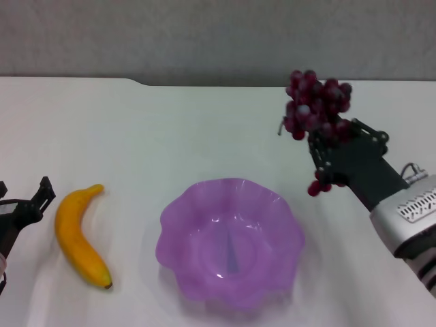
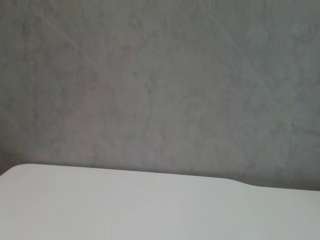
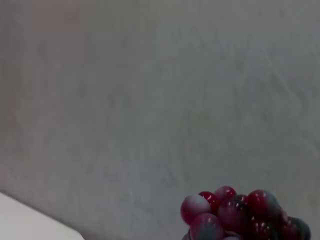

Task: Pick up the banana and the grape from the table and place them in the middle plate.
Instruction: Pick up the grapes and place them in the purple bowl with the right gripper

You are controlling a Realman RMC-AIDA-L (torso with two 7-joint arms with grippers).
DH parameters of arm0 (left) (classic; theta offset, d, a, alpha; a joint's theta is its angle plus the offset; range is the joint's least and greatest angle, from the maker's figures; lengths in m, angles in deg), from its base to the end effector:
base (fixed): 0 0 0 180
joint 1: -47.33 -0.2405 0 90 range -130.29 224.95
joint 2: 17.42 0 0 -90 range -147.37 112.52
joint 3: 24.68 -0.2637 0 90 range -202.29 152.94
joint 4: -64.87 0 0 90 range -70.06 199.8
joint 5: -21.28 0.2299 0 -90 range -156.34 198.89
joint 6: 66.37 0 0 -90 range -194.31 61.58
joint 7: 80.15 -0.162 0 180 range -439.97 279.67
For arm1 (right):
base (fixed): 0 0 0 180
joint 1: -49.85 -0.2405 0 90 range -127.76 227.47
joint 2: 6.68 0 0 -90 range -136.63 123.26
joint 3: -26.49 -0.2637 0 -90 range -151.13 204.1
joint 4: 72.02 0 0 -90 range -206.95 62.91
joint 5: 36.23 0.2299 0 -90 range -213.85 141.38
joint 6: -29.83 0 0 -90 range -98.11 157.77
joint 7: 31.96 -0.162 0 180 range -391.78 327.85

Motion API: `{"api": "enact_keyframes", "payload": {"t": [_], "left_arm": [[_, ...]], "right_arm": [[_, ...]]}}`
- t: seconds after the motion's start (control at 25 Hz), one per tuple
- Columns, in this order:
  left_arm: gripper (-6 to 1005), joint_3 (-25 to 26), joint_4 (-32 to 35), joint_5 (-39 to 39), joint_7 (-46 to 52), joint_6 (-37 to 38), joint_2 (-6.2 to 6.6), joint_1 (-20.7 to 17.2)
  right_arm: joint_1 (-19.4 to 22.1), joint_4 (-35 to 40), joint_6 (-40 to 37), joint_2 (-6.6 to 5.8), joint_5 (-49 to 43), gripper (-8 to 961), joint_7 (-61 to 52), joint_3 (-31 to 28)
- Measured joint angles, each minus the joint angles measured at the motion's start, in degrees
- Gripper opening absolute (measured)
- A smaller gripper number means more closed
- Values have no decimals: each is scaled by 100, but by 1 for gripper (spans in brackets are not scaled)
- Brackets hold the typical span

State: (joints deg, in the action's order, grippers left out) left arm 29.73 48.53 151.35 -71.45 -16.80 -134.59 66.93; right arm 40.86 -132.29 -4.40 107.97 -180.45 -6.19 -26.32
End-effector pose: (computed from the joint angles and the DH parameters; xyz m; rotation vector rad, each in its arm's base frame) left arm -0.3971 0.3468 -0.0365 -1.5145 -0.8512 -0.5261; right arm 0.2218 0.3521 -0.0731 -1.8840 0.2368 0.5555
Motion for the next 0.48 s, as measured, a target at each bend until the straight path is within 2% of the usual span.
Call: {"api": "enact_keyframes", "payload": {"t": [0.04, 0.2, 0.48], "left_arm": [[890, 0, 0, 0, 0, 0, 0, 0], [890, 0, 0, 0, 0, 1, 1, 15], [891, 0, 0, 0, 0, 1, 0, 41]], "right_arm": [[17, -281, 247, -1, -48, 330, -3, -3], [-72, -479, 585, -3, -53, 330, -23, -3], [-580, -289, 734, 7, -31, 328, -414, 518]]}}
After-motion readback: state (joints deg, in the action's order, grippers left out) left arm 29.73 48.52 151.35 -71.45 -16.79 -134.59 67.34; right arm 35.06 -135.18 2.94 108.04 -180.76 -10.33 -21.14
